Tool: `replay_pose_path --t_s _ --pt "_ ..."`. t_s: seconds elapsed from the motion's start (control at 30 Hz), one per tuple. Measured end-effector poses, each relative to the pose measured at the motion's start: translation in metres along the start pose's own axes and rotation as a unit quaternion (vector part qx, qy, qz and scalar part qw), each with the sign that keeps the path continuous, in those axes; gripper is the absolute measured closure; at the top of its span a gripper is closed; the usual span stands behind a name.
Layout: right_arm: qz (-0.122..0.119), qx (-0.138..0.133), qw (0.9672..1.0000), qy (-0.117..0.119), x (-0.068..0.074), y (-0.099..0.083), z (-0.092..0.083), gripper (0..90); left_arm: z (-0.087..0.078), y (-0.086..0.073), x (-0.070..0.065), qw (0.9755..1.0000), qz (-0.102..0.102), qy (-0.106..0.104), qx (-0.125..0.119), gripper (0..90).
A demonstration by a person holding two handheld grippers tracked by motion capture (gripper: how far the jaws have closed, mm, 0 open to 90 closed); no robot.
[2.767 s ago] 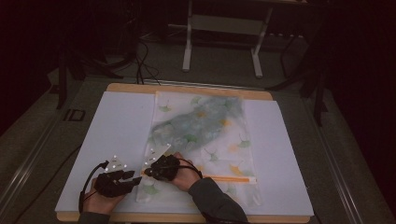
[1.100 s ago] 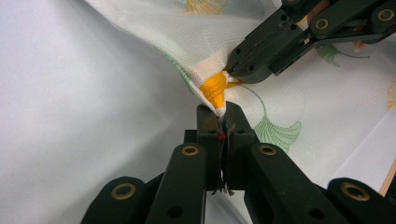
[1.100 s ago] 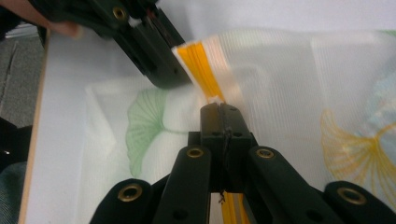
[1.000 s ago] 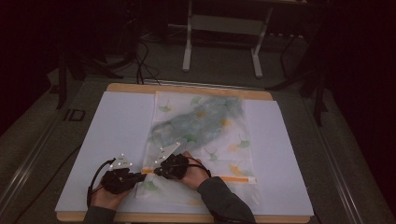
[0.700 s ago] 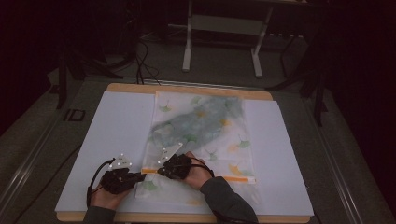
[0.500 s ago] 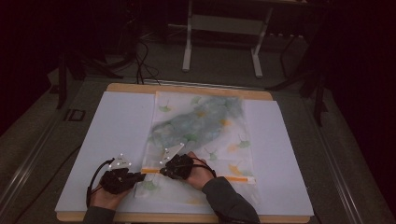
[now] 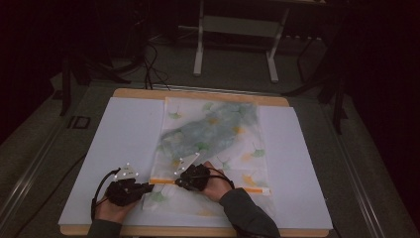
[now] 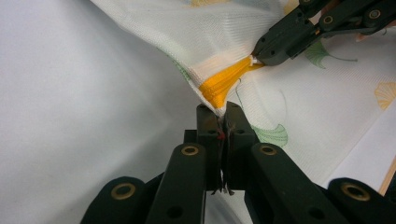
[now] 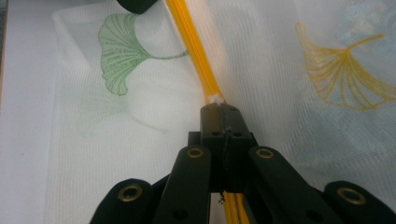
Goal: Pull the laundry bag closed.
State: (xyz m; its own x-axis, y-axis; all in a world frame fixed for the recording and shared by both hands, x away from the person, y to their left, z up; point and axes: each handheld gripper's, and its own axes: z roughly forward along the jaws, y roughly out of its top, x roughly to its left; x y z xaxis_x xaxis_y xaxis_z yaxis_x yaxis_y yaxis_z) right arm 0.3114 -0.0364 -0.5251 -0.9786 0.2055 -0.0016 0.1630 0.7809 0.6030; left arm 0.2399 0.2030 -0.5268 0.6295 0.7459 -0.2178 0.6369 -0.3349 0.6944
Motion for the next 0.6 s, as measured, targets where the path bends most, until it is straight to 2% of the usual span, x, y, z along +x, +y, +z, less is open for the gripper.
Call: replay_pose_path --t_s 0.17,0.6 --pt "-0.006 0.004 1.0 -0.003 0.0 -0.002 -0.002 90.0 0.0 0.0 0.0 1.0 0.0 0.0 0.0 87.7" --pt "-0.005 0.014 0.9998 -0.01 -0.002 -0.011 -0.009 90.0 -0.001 0.0 0.001 1.0 -0.002 0.001 -0.003 87.7"
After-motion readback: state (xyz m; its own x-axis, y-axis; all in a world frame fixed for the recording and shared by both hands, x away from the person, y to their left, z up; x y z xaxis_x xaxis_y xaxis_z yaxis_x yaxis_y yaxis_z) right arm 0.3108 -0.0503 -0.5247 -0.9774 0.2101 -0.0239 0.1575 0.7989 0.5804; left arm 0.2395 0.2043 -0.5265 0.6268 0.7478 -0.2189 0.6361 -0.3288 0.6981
